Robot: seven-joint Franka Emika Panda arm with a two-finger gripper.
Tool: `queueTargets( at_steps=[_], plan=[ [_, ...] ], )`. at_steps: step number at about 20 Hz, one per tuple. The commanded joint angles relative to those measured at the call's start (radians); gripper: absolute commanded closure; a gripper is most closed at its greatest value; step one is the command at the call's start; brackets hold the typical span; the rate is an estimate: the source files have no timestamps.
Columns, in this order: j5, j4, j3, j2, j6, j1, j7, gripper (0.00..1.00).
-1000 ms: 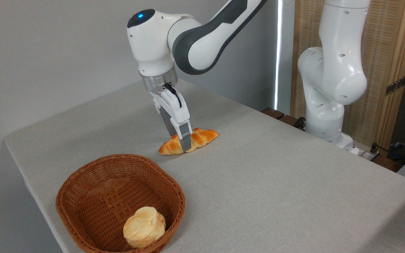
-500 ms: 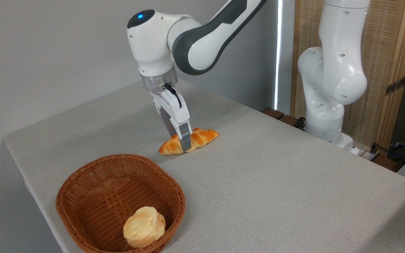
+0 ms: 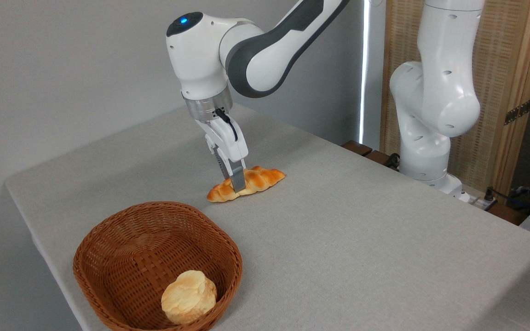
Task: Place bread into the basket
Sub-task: 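Close the gripper on the croissant roll, then lift the croissant roll and carry it over the wicker basket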
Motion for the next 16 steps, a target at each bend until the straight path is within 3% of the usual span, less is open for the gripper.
queueTargets(
  at_steps=[1, 8, 16],
  plan=[
    [0.011, 0.003, 0.020, -0.048, -0.001, 0.001, -0.008, 0.71],
    [0.010, 0.077, 0.069, -0.070, -0.003, 0.003, -0.011, 0.70],
    [0.011, 0.186, 0.204, -0.061, 0.028, 0.003, 0.001, 0.67]
  ],
)
